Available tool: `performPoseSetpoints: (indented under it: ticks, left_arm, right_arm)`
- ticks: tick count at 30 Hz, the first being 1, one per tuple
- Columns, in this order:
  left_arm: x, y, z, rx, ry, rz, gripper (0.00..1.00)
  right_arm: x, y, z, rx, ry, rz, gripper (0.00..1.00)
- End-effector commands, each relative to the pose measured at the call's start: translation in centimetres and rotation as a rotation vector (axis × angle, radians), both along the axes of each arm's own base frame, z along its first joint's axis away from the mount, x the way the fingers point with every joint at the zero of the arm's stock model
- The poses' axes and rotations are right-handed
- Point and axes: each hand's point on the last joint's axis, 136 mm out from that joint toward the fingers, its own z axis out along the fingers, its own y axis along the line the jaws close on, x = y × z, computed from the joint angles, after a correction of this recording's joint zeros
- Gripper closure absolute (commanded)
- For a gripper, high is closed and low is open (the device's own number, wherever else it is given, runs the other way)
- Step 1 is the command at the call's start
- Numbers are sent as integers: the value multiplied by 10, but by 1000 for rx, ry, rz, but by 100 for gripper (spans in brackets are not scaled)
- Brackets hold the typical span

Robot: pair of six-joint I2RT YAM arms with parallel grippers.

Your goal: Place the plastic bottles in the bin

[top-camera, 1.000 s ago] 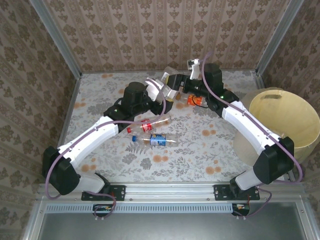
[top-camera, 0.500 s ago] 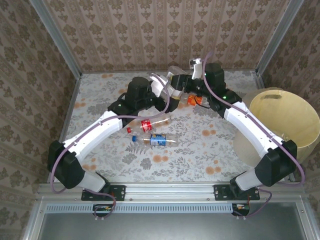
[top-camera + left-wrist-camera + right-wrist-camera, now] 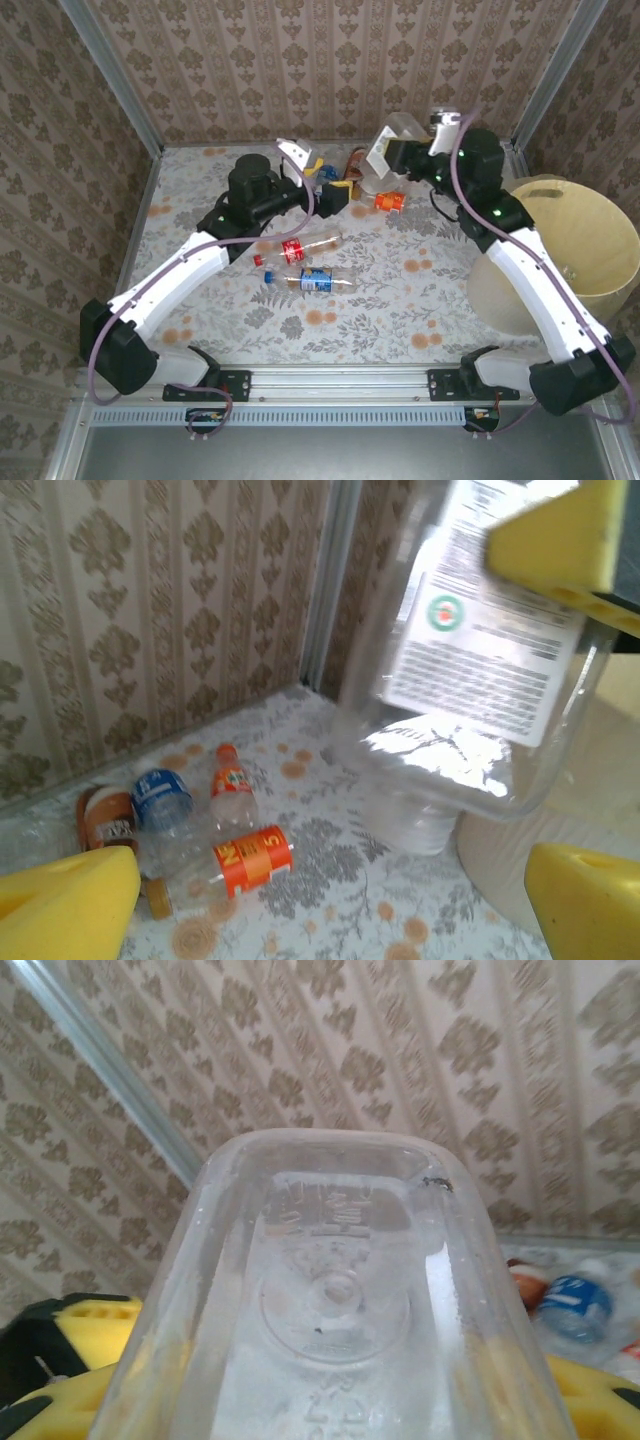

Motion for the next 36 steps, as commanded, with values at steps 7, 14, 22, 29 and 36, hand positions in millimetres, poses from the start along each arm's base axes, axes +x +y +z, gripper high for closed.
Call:
performPoseSetpoints:
  ticks: [7, 14, 22, 29, 36]
  left_arm:
    - [43, 32, -4, -28, 32, 297, 0]
    - [67, 26, -17, -20, 99, 348, 0]
    - [76, 25, -15, 21, 121, 373, 0]
    - [81, 28, -20, 39, 154, 403, 0]
    - [86, 28, -24, 49, 172, 417, 0]
  right_arm:
    - [-44, -102, 25, -104, -51, -309, 54]
    - [-87, -178, 32, -200, -16, -570, 54]
    - [-149, -259, 27, -307, 104, -939, 56]
    - [-172, -292, -3, -362, 275, -1086, 55]
    - [-180, -322, -37, -444, 436, -1223, 54]
